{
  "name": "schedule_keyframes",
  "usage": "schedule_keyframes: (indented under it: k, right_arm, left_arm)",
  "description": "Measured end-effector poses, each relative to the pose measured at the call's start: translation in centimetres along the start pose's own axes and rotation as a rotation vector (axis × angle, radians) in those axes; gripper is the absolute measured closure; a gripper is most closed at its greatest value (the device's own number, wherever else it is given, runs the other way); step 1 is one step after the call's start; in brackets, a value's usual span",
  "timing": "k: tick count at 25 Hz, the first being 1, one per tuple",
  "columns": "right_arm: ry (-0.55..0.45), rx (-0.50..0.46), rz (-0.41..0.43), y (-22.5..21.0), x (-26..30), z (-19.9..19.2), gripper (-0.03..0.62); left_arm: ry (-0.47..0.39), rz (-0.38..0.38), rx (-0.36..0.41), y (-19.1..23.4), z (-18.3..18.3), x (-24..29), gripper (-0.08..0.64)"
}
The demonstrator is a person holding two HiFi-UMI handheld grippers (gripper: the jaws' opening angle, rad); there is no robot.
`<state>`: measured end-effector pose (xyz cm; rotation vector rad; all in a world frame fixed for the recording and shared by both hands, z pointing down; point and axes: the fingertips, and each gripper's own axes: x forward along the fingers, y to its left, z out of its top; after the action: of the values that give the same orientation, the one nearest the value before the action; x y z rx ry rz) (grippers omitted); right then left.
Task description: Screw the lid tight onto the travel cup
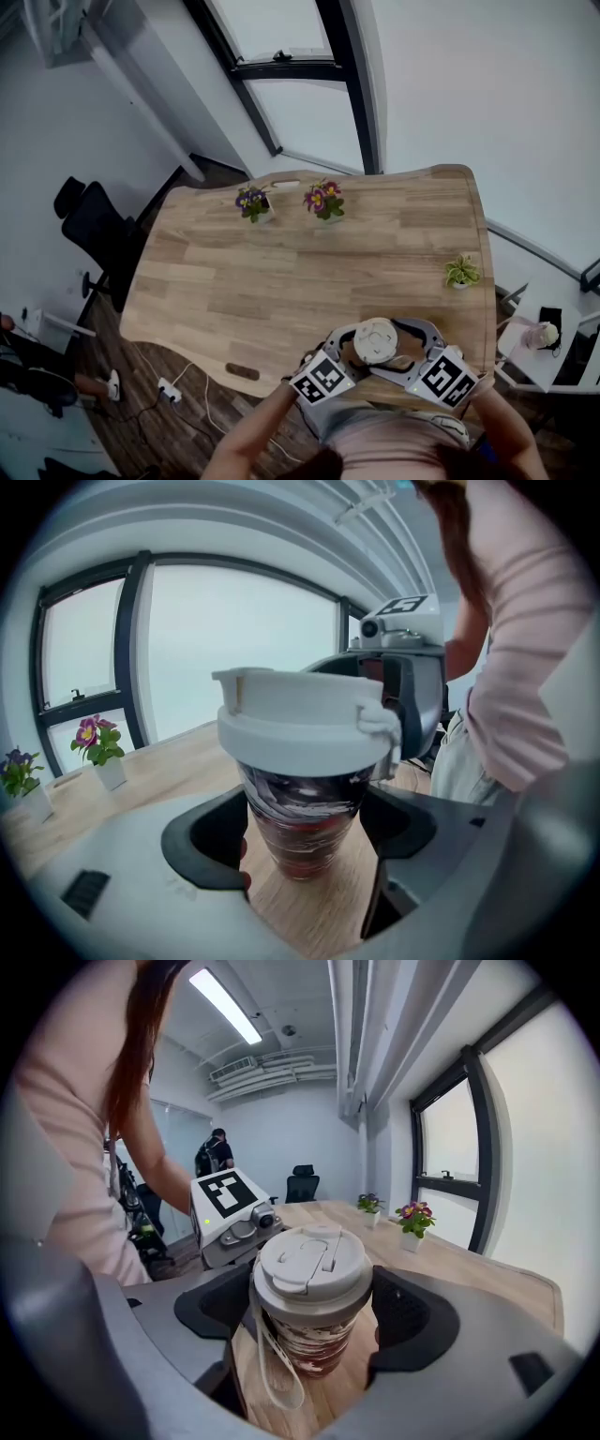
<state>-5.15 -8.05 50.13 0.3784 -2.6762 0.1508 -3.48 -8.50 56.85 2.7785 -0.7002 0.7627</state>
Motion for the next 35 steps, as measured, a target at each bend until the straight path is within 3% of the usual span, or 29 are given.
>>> schedule_keyframes:
  k: [2,6,8,14,17,21,26,28,31,35]
  right_arm:
    - [0.01,-0.002,-0.023,-0.2,0.1,0.1,0.23]
    - [-0.016,0.069,-0.195,-1.1,0.4,0.2,0.227]
    - [-0.038,0.109,-0.224,-1.4,0.3,0.2,0.224]
    - [0.01,0.059,-0.11,-0.7,-0.6,-0.5,0.201]
    - [0.039,0.019,-0.07,-1.0,-0.6,-1.1,0.202]
    - [0.037,-0.001,-0.068,-1.2,-0.5,-0.8,0.204]
    - [0.002,0.057,-0.201,-2.0,-0.6,-0.7,0.204]
    - [-0.015,0.103,-0.218,-2.1,-0.6,-0.7,0.204]
    - [-0.027,0.151,-0.163,-1.9,-1.1,-0.4,0.203]
    - [0.014,0.089,-0.091,-2.3,-1.6,-0.8,0.202]
  left_arm:
    - [0.005,0.023,-0.005,0.1,0.1,0.2,0.206]
    - [-0.014,0.133,-0.056,0.9,0.4,0.5,0.206]
    - [-0.029,0.148,-0.069,1.2,0.5,0.7,0.206]
    - [-0.007,-0.014,0.019,0.5,0.5,0.7,0.206]
    - [0.009,-0.06,0.042,0.2,0.5,0.8,0.206]
    - [0.003,-0.032,0.033,0.3,0.6,1.0,0.206]
    - [-0.046,0.12,-0.053,1.0,1.0,1.4,0.206]
    - [-0.063,0.148,-0.07,1.2,1.2,1.5,0.206]
    - [-0.074,0.099,-0.049,1.0,1.2,1.7,0.206]
    - [-0.028,-0.038,0.021,0.4,1.1,1.8,0.206]
